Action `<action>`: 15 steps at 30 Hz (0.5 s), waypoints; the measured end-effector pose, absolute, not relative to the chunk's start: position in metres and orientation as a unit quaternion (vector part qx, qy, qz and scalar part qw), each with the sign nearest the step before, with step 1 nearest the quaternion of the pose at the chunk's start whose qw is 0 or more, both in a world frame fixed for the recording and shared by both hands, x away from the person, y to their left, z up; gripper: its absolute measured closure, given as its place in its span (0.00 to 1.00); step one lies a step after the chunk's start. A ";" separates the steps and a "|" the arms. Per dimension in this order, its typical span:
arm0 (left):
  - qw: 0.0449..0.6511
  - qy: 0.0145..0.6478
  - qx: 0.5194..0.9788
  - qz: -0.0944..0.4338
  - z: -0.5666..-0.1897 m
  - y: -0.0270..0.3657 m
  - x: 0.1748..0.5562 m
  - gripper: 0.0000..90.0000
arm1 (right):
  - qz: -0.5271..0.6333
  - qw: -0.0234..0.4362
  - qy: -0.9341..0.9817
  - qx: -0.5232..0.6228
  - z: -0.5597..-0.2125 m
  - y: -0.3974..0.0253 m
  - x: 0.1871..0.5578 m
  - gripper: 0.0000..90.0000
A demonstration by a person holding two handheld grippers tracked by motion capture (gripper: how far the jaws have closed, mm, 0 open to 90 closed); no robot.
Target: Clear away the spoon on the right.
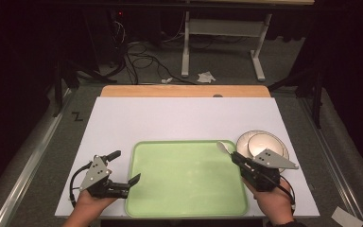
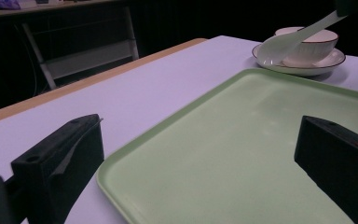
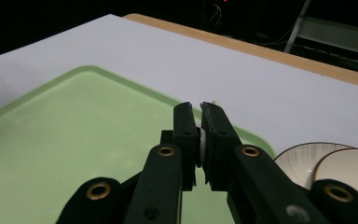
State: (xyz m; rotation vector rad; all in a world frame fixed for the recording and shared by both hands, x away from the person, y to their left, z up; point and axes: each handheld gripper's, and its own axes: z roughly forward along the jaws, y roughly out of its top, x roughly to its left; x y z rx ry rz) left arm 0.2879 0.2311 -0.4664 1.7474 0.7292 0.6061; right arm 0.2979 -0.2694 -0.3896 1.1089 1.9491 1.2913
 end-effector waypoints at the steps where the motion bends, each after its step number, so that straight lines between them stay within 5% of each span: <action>1: 0.545 0.307 0.737 0.256 -0.466 0.231 0.288 0.02 | 0.480 0.270 0.729 0.408 -0.391 -0.265 0.299 0.97; 15: 0.547 0.305 0.736 0.257 -0.466 0.232 0.287 0.02 | 0.454 0.239 0.772 0.375 -0.414 -0.209 0.314 0.97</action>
